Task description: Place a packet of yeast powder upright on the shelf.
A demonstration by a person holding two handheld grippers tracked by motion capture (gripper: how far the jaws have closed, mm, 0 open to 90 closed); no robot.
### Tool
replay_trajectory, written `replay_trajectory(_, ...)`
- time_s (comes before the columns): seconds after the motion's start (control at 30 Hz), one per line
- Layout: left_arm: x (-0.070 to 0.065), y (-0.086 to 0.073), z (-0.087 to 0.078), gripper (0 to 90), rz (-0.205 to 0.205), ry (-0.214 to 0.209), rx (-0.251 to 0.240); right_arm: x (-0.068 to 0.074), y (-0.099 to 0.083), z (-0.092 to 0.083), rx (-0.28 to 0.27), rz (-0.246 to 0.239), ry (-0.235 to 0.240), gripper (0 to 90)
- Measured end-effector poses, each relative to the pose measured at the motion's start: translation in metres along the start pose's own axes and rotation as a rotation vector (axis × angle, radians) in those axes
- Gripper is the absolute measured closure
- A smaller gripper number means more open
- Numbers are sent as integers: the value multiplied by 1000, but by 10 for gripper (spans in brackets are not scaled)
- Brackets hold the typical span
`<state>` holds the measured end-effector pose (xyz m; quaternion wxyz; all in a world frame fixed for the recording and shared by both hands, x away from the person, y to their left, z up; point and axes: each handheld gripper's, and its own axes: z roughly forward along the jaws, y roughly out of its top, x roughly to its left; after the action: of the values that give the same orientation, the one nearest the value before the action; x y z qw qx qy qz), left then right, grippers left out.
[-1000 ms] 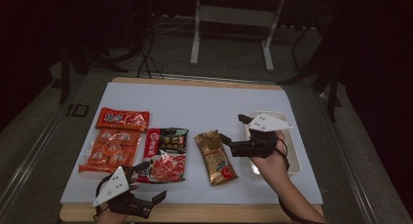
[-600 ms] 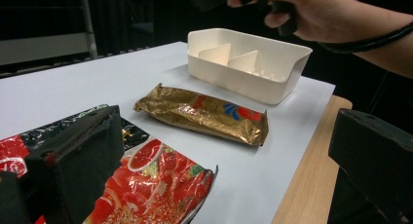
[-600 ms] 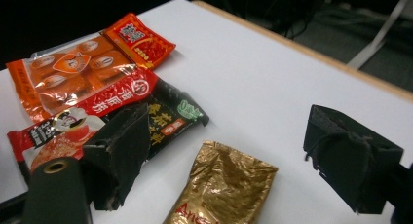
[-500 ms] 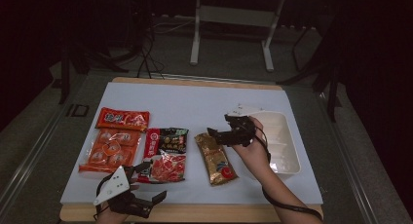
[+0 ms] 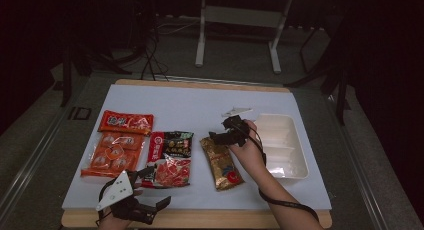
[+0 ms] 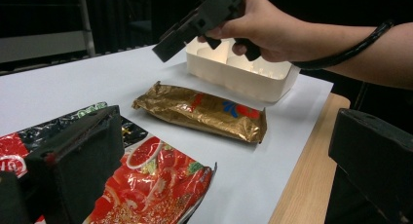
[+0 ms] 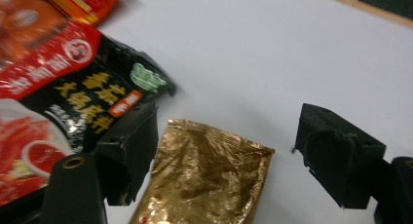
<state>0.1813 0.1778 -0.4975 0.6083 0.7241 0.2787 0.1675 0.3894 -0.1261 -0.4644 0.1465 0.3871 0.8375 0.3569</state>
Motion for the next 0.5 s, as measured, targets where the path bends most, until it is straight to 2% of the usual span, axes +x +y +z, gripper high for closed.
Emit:
replay_trajectory(0.07, 0, 0, 0, 1, 0, -1, 3, 0, 0, 2, 8, 4, -2, 233)
replay_trajectory(0.2, -1, 0, 1, 1, 5, -4, 4, -5, 0, 14, 56, 31, 3, 238)
replay_trajectory(0.27, -1, 0, 0, 1, 5, -3, 3, -9, -2, 22, 99, 22, -22, 238)
replay_trajectory(0.5, 0, 0, 1, 1, 4, -4, 6, -15, -4, 33, 149, 44, -24, 265)
